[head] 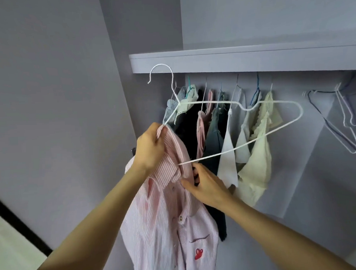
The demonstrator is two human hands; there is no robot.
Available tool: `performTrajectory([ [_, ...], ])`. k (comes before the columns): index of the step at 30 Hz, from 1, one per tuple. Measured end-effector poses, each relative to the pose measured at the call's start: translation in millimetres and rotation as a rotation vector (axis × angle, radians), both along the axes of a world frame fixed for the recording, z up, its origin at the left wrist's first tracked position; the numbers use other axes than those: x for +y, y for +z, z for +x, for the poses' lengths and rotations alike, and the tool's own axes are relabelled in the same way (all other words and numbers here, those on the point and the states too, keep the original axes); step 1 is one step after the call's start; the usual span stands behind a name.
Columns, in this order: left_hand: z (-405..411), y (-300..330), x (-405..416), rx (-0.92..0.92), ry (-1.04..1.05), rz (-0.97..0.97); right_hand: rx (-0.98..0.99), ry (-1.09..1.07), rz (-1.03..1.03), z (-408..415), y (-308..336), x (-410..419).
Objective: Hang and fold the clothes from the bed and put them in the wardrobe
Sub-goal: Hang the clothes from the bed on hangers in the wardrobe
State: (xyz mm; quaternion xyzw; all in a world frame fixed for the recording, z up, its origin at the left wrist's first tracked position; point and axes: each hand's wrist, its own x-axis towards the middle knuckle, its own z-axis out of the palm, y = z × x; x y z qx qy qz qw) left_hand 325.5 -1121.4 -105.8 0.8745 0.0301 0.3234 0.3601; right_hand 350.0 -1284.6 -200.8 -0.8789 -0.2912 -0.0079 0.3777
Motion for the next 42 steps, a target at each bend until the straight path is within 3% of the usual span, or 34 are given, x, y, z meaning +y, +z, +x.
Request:
performTrajectory([
  [6,-14,11,2,-0.102,-0.143,-0.052,0.128,-0.086,0.211,22,11,26],
  [17,-35,-1,53,0.004,-0.148,0.105,-0.269,-0.195,-0.199,77,41,-31],
  [23,-46,-1,59,0.096,-0.116,0.408,-0.392,-0.232,-0.28,89,63,-62],
  [27,-47,-7,63,0.183,-0.097,0.6,-0.247,-0.281,-0.042,103,66,-93],
  [30,-41,-8,58,0.197,-0.042,0.594,-0.197,-0.236,0.033,107,69,-104],
  [35,-28,-11,41,0.129,0.153,0.602,-0.257,-0.261,-0.202,100,64,-117],
  [42,-16,-13,16,0.25,0.33,0.863,-0.33,-0.281,-0.267,96,76,-123],
])
